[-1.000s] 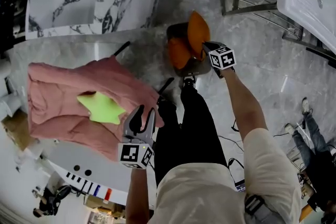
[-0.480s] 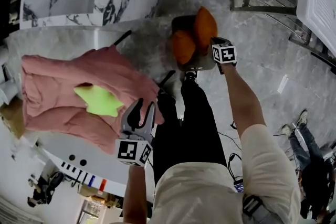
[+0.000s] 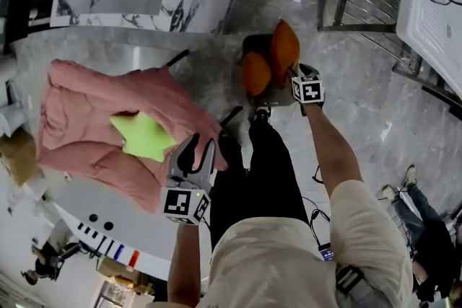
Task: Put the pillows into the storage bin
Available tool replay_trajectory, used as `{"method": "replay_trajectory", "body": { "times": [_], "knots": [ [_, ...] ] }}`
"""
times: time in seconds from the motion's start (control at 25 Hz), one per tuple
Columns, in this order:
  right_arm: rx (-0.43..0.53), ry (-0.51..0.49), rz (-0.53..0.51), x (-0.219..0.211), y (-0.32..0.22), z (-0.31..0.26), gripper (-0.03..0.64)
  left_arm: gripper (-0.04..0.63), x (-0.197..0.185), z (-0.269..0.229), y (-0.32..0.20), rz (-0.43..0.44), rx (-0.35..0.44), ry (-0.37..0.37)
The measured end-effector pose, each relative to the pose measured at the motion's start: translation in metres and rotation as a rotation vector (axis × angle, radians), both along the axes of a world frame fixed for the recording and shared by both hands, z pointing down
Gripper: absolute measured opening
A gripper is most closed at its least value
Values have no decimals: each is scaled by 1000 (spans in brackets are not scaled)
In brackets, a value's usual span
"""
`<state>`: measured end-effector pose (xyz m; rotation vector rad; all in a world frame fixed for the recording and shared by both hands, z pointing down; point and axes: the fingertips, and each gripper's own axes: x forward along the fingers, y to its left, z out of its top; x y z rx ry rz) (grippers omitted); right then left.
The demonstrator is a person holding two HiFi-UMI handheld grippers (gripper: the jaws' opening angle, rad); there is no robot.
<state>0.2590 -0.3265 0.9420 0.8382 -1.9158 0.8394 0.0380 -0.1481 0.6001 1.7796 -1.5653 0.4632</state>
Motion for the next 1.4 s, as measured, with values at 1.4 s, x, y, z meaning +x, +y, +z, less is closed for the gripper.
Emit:
{"method": "replay_trajectory", "body": {
  "times": [1.4],
  "knots": [
    [239,-512,-671,-226,174,-325,181,153,-88,-75,144,-388,210,-78]
  ]
}}
